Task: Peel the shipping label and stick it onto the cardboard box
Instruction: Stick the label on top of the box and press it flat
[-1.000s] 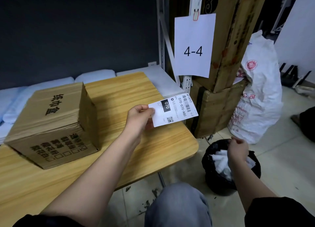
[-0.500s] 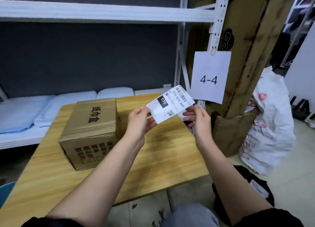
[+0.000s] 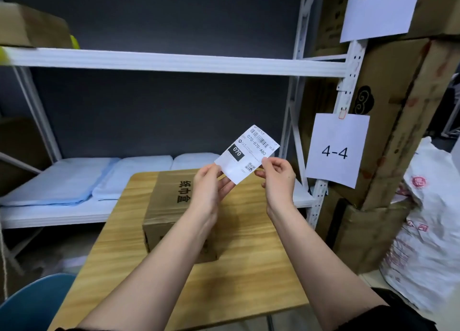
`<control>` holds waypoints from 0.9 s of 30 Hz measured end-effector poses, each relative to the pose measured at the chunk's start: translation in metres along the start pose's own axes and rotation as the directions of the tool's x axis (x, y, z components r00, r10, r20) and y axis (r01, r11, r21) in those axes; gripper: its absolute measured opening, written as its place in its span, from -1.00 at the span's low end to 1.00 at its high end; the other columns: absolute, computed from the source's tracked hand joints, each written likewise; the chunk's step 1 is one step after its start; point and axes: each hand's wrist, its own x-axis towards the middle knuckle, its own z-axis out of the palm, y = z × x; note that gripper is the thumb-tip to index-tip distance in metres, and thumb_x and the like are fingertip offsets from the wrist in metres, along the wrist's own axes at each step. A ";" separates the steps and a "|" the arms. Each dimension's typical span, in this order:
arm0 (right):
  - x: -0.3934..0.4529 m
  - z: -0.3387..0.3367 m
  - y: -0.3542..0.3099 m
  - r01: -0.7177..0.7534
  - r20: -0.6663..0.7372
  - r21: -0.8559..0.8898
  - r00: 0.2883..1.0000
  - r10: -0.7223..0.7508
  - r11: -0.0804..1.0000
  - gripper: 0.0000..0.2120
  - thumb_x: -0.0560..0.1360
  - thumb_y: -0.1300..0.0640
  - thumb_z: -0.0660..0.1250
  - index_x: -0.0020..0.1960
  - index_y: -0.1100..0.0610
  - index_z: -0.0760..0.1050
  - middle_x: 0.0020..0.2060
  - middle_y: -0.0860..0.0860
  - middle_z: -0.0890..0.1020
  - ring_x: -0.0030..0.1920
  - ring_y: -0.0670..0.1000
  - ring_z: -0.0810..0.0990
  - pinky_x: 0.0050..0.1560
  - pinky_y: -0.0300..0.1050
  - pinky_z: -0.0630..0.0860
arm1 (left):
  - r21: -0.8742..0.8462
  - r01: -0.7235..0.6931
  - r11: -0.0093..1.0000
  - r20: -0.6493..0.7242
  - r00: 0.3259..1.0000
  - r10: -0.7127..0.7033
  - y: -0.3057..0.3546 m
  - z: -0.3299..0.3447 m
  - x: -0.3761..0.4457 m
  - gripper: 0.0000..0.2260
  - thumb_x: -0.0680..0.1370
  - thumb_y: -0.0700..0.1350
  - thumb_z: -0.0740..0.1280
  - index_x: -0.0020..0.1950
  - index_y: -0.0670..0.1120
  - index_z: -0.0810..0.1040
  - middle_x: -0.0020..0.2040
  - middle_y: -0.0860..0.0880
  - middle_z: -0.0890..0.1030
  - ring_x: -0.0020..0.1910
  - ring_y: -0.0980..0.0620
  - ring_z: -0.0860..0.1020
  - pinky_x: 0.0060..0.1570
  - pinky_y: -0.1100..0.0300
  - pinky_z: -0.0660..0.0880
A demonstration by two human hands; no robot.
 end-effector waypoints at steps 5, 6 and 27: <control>-0.001 0.030 -0.002 0.078 0.025 -0.064 0.997 -0.076 0.995 -0.94 0.52 0.10 0.26 -0.13 0.01 0.43 -0.07 0.06 0.66 -0.22 -0.07 0.63 -0.17 -0.13 0.45 | -0.076 0.027 0.997 -0.026 0.999 -0.029 0.009 -0.013 0.002 -0.94 0.57 -0.23 0.21 -0.05 -0.10 0.42 0.06 -0.11 0.61 -0.15 0.01 0.64 -0.11 0.20 0.60; -0.002 0.037 -0.002 0.096 0.030 -0.081 0.995 -0.094 0.992 -0.93 0.52 0.10 0.25 -0.15 -0.01 0.42 -0.09 0.05 0.65 -0.20 -0.05 0.63 -0.17 -0.11 0.46 | -0.095 0.031 0.995 -0.024 0.999 -0.033 0.011 -0.015 0.002 -0.95 0.58 -0.24 0.20 -0.04 -0.11 0.41 0.08 -0.13 0.60 -0.13 0.00 0.63 -0.07 0.18 0.58; 0.011 0.087 -0.007 0.303 0.133 -0.225 0.951 -0.279 0.926 -0.91 0.57 0.07 0.15 -0.11 0.00 0.33 -0.30 -0.03 0.48 -0.25 -0.02 0.45 -0.11 0.19 0.51 | 0.395 -0.032 0.918 -0.076 0.995 0.067 0.046 -0.075 0.018 -0.72 0.61 -0.20 0.14 0.30 -0.09 0.46 0.08 -0.08 0.57 -0.18 -0.03 0.60 -0.16 0.18 0.55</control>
